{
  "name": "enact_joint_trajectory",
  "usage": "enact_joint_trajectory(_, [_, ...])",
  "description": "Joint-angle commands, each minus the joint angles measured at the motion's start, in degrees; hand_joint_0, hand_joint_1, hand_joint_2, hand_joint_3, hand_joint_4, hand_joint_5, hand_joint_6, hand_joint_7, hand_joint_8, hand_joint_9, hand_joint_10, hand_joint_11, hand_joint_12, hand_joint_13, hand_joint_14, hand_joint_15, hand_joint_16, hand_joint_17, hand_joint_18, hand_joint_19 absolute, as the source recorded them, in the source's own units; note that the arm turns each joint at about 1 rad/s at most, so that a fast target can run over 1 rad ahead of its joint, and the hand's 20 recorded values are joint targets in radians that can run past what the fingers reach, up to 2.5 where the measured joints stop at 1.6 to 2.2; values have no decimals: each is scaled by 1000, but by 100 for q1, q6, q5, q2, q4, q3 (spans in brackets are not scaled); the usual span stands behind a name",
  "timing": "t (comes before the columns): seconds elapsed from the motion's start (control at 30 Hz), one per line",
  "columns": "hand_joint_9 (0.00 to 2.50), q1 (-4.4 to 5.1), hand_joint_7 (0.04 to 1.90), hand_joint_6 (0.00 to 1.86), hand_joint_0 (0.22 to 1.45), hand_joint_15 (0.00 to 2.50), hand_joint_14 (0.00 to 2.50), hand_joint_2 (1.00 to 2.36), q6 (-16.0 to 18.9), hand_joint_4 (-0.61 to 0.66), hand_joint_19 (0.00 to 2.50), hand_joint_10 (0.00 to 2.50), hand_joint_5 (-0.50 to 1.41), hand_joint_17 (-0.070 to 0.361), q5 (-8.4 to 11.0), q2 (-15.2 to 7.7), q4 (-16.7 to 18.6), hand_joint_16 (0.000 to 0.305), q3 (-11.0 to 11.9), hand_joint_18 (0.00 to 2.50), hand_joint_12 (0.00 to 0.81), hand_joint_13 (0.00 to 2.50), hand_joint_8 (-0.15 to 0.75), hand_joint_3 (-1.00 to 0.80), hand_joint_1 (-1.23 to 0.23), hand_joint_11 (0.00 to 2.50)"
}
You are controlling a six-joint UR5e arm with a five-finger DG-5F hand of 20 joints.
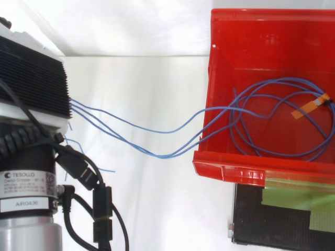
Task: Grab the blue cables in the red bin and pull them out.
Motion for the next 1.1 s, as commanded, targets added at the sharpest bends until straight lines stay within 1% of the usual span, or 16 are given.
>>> enact_joint_trajectory(0.0, [878,-7,454,1078,1032,1239,1686,1020,0,219,1047,177,377,103,0,-1,0,46,1,655,348,931,270,-419,-1018,1731])
enact_joint_trajectory(0.2, [823,-24,464,1068,1035,1253,1663,1016,0,209,1043,176,360,105,0,-1,0,47,-8,647,349,898,272,-609,-1036,1728])
enact_joint_trajectory(0.23, [819,-24,458,1073,1029,1261,1653,1016,0,204,1040,182,355,105,0,-1,0,47,-8,646,354,894,272,-663,-1051,1726])
enact_joint_trajectory(0.3, [804,-33,458,1071,1026,1259,1642,1008,0,197,1029,185,349,105,0,-1,0,47,-8,641,352,888,275,-829,-1073,1731])
enact_joint_trajectory(0.33, [790,-33,457,1069,1031,1244,1642,1002,0,195,1020,177,348,105,0,-1,0,47,1,640,352,884,274,-960,-1083,1724])
enact_joint_trajectory(0.37, [785,-42,460,1069,1025,1274,1614,1000,0,200,1010,180,348,105,-9,-1,0,47,-8,640,350,876,273,-1000,-1093,1727])
enact_joint_trajectory(0.63, [753,-51,448,1080,1032,1293,1556,1000,0,203,983,194,337,104,-9,-1,0,46,-8,642,348,861,270,-1000,-1113,1714])
enact_joint_trajectory(0.73, [753,-42,441,1079,1013,1294,1541,1000,0,210,991,196,340,104,-9,-1,0,46,-8,639,349,859,276,-1000,-1109,1705])
enact_joint_trajectory(0.9, [776,-42,456,1026,919,1292,1549,1000,0,223,1027,189,372,104,-9,-1,0,46,-8,633,349,864,286,-1000,-1043,1720])
enact_joint_trajectory(0.97, [799,-42,482,978,854,1259,1594,1000,0,235,1035,180,408,105,-9,-1,0,47,1,629,356,871,285,-1000,-981,1720])
enact_joint_trajectory(1.07, [844,-42,508,907,795,1233,1635,1000,0,245,1040,182,460,108,-9,-1,0,48,-8,635,358,884,291,-1000,-922,1718])
